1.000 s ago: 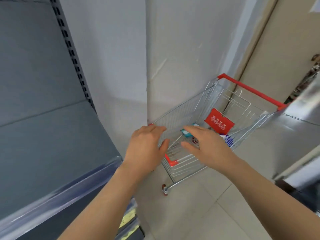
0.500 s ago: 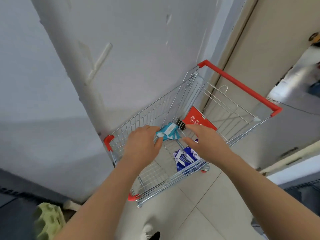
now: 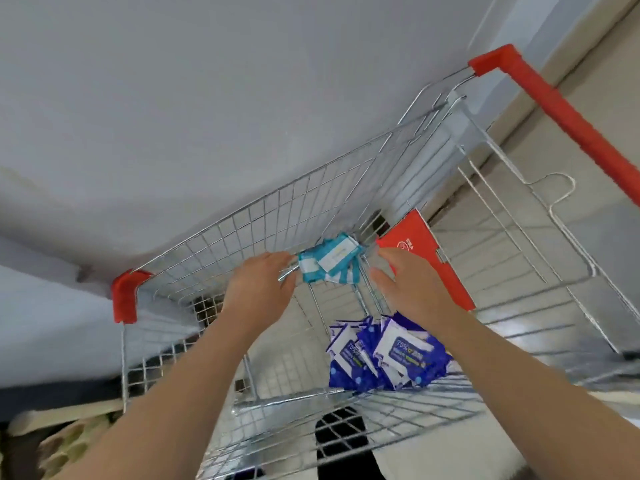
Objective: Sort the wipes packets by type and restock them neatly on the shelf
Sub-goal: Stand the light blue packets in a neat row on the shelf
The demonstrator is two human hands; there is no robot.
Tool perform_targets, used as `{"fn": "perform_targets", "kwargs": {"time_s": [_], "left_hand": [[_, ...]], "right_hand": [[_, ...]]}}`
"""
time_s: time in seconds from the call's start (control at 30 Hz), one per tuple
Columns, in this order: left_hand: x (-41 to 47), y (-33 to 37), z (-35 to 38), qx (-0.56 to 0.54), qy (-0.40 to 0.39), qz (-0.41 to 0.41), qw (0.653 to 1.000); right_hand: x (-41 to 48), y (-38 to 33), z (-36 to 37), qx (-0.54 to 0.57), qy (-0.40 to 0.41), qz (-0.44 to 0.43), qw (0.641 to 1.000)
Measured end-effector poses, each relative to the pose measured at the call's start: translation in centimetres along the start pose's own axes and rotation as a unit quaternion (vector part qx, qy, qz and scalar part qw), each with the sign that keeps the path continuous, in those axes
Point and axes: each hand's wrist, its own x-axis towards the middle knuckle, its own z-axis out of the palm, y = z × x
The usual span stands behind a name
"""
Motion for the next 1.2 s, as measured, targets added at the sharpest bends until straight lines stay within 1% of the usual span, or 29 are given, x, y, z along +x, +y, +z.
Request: {"fn": "perform_targets", "kwargs": {"time_s": [0.13, 0.3, 0.43, 0.53, 0.6, 0.7, 0.77, 0.8, 0.87, 0.93, 1.0, 1.07, 1.13, 1.2], "left_hand": [[5.8, -0.4, 6.3, -0.063, -0.003, -0.054, 0.997], [12.6, -2.0, 13.7, -0.098, -0.013, -0.101, 0.99], [16.9, -3.3, 19.1, -0.097, -0.037, -0.123, 0.987], [19.3, -3.8, 22.3, -0.099, -0.048, -0.118, 0.987], [20.6, -4.1, 23.8, -0.109, -0.059, -0.112, 0.986], [22.0, -4.4, 25.3, -0.164, -0.057, -0.132, 0.976], [22.3, -4.6, 25.7, -0.211, -0.029, -0.161, 0.964], [22.2, -4.7, 25.7, -0.226, -0.014, -0.176, 0.958], [21.7, -5.2, 25.6, -0.234, 0.004, -0.2, 0.952], [20.5, -5.9, 25.3, -0.234, 0.015, -0.233, 0.944], [19.2, -6.7, 25.1, -0.231, 0.028, -0.275, 0.933], [18.3, -7.3, 25.1, -0.264, 0.027, -0.313, 0.912], [18.0, -7.4, 25.0, -0.316, 0.014, -0.326, 0.891], [18.2, -7.4, 24.9, -0.347, 0.001, -0.308, 0.886]], "right_hand": [[7.4, 5.3, 4.4, 0.005, -0.034, -0.007, 0.999], [14.6, 10.2, 10.8, 0.029, -0.096, -0.005, 0.995], [19.1, 13.0, 15.4, 0.048, -0.118, 0.004, 0.992], [21.3, 14.8, 18.1, 0.083, -0.131, 0.018, 0.988], [22.0, 15.2, 19.3, 0.111, -0.134, 0.001, 0.985], [22.0, 15.7, 20.7, 0.163, -0.116, -0.024, 0.979], [21.8, 16.2, 21.4, 0.195, -0.115, -0.024, 0.974], [21.7, 16.6, 21.7, 0.213, -0.115, -0.016, 0.97], [21.6, 17.1, 21.7, 0.257, -0.101, 0.028, 0.961], [21.8, 17.5, 21.7, 0.273, -0.082, 0.066, 0.956], [21.8, 17.3, 21.8, 0.286, -0.099, 0.094, 0.949], [21.8, 16.6, 22.3, 0.319, -0.126, 0.121, 0.931], [21.8, 16.2, 22.8, 0.34, -0.136, 0.141, 0.92], [21.9, 16.0, 23.1, 0.353, -0.141, 0.154, 0.912]]}}
